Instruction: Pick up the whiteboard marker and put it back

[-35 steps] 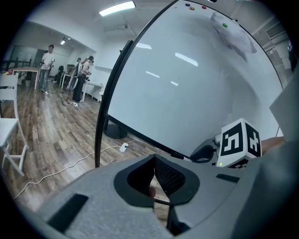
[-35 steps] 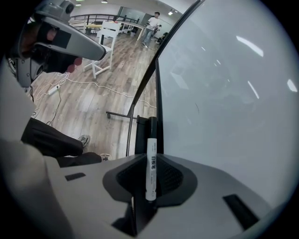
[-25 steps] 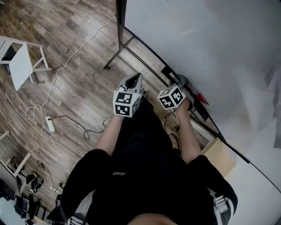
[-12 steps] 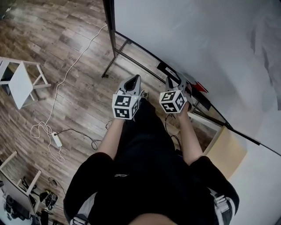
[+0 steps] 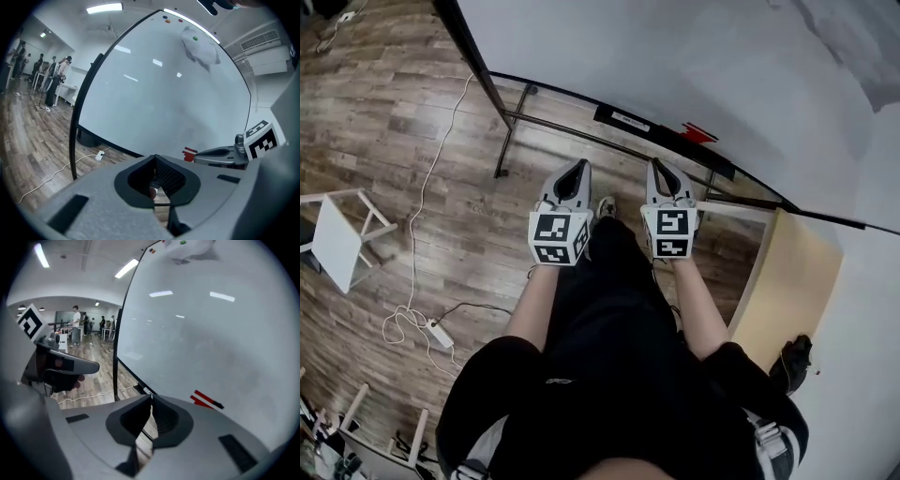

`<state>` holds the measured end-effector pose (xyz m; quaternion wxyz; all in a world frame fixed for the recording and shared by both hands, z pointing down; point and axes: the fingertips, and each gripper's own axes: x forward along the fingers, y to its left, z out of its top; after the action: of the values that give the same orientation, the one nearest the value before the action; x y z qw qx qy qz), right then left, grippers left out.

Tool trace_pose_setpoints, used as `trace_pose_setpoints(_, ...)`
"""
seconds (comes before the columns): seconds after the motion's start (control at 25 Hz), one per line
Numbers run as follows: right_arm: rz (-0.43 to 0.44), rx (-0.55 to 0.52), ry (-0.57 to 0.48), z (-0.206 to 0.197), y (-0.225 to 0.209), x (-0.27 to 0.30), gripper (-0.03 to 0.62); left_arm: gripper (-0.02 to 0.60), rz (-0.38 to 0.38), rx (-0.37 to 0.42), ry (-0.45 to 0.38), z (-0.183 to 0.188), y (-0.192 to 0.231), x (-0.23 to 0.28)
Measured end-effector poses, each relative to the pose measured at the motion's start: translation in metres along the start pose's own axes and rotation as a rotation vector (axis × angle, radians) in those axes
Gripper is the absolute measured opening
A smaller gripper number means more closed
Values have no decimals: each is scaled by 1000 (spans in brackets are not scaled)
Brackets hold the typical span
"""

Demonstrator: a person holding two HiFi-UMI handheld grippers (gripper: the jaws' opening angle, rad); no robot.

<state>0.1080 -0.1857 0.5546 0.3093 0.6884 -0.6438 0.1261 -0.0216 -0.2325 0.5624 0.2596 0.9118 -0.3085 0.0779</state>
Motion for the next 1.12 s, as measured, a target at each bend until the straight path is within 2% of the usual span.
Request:
trace_pose_setpoints(0.12, -17, 54, -47, -3, -11, -26, 2, 6, -31, 21, -7, 5, -22, 2)
trace_pose_setpoints(0.32, 10, 189, -150, -7, -29, -63, 2, 6, -59, 60, -35, 10, -61, 0)
trace_pose_setpoints(0.52, -20, 135, -213, -17, -51, -97, 1, 6, -39, 87, -78, 13, -100, -9)
trace_pose_setpoints(0.92, -26, 191, -309, -51, -88, -177, 0, 6, -13, 140, -78, -24, -199, -32)
trace_pose_setpoints(1.12, -28, 194, -372, -63, -106, -230, 2, 6, -8, 184, -125, -24, -254, -56)
